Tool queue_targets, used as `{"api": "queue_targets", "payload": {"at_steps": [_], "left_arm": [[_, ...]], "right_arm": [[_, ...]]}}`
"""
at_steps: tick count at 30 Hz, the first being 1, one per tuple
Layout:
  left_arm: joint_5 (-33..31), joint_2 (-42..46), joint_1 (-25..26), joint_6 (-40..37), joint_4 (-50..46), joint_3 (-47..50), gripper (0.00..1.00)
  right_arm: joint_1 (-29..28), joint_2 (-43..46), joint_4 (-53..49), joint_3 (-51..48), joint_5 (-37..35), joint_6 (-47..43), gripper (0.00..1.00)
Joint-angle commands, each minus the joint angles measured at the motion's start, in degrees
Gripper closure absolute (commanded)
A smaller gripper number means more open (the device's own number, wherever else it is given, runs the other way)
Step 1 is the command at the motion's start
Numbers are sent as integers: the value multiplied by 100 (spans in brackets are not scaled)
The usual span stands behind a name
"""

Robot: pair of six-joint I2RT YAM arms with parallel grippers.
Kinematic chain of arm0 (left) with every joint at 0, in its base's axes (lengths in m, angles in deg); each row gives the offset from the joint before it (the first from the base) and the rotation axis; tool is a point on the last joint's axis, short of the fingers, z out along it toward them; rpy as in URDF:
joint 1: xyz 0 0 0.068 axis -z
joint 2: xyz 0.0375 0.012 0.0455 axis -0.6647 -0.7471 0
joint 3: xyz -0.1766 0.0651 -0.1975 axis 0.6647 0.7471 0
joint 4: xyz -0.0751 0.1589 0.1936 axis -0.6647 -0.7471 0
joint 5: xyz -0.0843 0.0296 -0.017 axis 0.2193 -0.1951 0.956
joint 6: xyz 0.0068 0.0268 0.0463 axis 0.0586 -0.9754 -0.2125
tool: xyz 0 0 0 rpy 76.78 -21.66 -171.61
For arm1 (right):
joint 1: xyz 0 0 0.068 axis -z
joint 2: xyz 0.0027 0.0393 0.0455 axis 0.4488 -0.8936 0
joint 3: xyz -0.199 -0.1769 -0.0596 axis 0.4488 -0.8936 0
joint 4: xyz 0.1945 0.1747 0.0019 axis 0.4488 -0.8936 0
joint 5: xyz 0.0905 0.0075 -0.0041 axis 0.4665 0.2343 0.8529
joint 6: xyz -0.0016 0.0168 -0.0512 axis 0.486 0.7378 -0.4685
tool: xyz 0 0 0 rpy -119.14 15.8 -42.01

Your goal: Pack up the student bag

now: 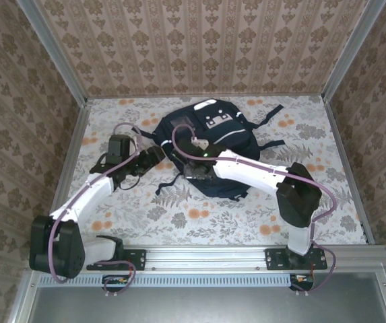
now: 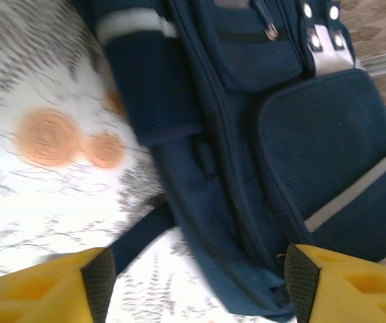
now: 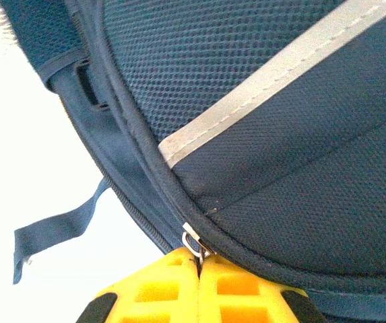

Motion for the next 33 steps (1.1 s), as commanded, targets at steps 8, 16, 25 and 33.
{"api": "queue_targets", "payload": {"at_steps": [8,16,25,33], "left_arm": [[603,-1089,757,969,1754,-391,50],[577,-1716,979,1254,2058,-617,59],[595,-2069,1177,1379,2207,-778,78],[116,-2048,1140,954,1522,-973,100]], "right_arm": [[239,628,916,-428,1755,-1189,100],[425,861,991,-689,2024,-1253,100],[410,855,822,-706,1821,-1352,100],[300,1447,101,-1338,55,-1761,100]]}}
